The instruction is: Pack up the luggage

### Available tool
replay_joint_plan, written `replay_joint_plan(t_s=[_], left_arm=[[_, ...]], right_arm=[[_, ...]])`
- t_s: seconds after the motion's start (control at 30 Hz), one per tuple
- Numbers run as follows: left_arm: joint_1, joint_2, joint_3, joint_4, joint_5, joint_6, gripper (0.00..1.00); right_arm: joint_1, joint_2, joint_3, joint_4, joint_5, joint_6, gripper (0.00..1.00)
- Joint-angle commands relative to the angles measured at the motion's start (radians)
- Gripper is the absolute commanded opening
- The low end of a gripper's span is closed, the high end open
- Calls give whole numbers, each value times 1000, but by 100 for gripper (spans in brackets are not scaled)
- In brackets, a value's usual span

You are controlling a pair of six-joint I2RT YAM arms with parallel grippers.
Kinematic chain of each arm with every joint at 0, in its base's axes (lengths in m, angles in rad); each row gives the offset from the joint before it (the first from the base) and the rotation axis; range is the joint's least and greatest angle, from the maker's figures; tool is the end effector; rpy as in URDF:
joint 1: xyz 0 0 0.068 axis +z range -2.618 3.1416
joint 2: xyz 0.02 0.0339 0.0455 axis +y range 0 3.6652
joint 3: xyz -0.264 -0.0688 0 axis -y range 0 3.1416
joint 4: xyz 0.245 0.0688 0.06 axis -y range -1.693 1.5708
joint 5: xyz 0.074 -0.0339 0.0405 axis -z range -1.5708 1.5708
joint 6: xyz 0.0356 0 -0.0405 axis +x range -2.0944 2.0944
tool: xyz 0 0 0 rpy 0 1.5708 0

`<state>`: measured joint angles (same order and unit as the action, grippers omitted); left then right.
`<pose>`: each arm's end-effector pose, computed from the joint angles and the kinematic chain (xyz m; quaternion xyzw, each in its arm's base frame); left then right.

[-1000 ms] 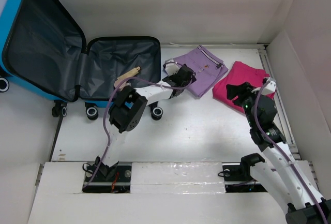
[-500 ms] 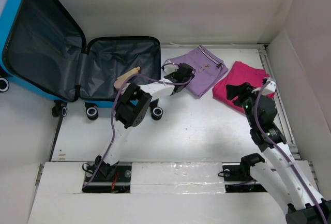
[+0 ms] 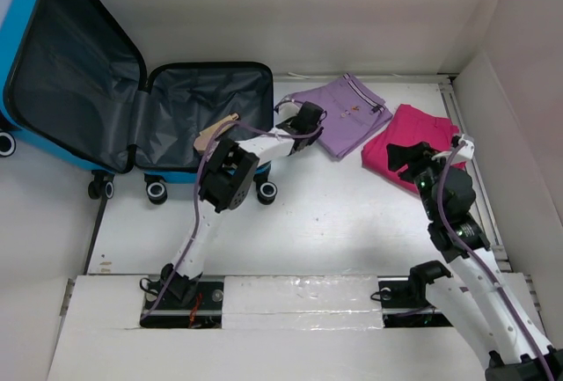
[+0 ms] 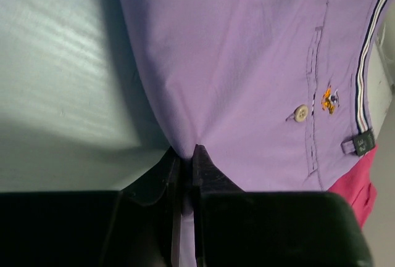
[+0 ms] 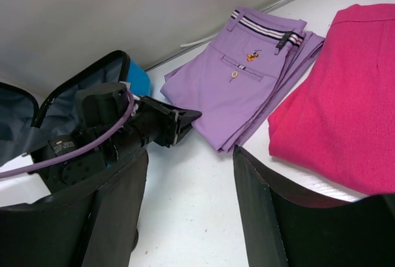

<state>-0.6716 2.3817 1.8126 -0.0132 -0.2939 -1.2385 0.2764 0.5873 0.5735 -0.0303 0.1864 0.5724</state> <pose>0.4294 -0.3282 0.1544 -0.3102 0.8167 -0.3086 0.3763 0.1508 0.0359 0.3116 0.1697 0.7020 0.2222 0.6550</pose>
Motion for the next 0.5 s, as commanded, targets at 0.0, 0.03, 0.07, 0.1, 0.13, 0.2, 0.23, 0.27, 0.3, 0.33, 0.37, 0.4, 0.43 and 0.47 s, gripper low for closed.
replay_joint_plan(t_s=[0.0,0.03,0.07,0.1,0.13,0.2,0.23,0.27,0.3,0.33,0.37,0.4,0.43,0.47], left_arm=[[33,-19,45,50,79,207,0],[46,-29,69,61,97,265,0],[64,-38,106,42,134,313,0],[76,-55,146,13,153,350,0],[92,-64,218,-8,194,452,0],[144,-85,308,-91,268,503,0],[159,-104,353,-123,291,543,0],[174,-124,369,-148,291,595,0],[206,-168,378,-169,291,617,0],[225,-191,378,-182,305,635,0],[243,-211,378,-207,314,649,0],[265,-231,378,-221,323,674,0],[305,-269,378,-238,323,688,0],[325,-288,358,-266,323,700,0]], right_arm=[[7,-9,16,13,-8,1,63],[7,0,16,13,-8,1,63],[7,0,16,13,-8,1,63],[7,0,16,13,-8,1,63],[7,0,16,13,-8,1,63],[7,9,16,13,-18,1,63],[7,9,16,13,-27,1,63],[7,22,16,13,-27,1,63],[7,32,16,23,-27,1,63],[7,32,16,23,-37,1,63],[7,46,16,23,-38,1,63],[7,55,25,23,-47,1,63],[7,55,25,23,-47,1,63],[7,55,25,23,-57,1,63]])
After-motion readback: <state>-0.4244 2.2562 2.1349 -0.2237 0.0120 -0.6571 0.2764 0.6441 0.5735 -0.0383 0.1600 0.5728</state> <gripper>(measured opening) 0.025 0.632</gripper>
